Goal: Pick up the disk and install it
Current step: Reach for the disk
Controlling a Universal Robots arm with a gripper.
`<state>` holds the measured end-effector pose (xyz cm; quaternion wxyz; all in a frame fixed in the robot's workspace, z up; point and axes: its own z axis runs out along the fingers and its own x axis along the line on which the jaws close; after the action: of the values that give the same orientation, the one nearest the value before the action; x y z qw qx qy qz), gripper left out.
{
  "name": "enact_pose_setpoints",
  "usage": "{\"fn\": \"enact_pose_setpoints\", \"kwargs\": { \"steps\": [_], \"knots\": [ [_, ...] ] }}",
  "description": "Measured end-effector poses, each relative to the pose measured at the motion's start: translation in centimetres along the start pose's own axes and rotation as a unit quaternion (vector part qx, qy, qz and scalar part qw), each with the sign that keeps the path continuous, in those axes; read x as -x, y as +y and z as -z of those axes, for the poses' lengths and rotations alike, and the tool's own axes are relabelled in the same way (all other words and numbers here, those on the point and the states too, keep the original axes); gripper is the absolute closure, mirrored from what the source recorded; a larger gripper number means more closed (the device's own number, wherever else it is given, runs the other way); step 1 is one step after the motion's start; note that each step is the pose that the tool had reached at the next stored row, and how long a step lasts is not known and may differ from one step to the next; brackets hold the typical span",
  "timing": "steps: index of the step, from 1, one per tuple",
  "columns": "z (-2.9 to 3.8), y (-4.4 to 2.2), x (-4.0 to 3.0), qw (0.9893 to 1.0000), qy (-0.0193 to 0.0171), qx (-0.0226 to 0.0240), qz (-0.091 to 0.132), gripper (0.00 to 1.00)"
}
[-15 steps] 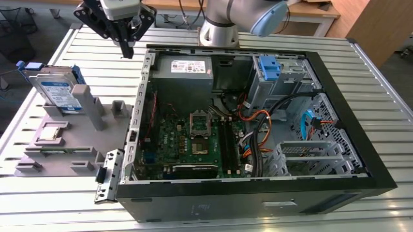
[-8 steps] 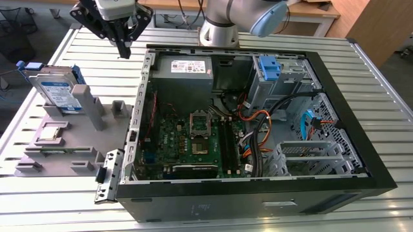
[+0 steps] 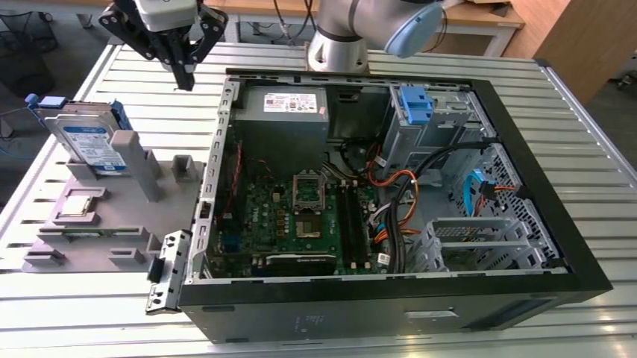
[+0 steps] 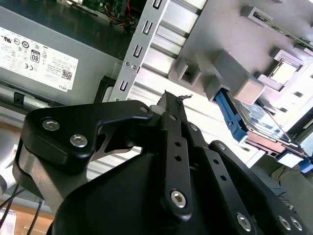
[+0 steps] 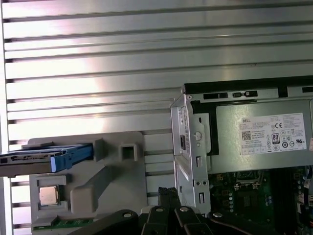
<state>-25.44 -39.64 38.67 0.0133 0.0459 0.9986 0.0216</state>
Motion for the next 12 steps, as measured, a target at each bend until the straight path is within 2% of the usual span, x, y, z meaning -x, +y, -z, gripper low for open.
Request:
{"fn": "enact_pose_setpoints", "kwargs": {
  "steps": [3,4,12],
  "knots": [
    [0.0,-0.03,-0.33,1.0,0.0,0.0,0.0,0.89],
    [-0.01,-0.07,-0.84,1.0,-0.0001,0.0,-0.001,0.89],
    [-0.03,-0.16,-1.71,1.0,-0.0001,0.0,-0.001,0.89]
  ]
}}
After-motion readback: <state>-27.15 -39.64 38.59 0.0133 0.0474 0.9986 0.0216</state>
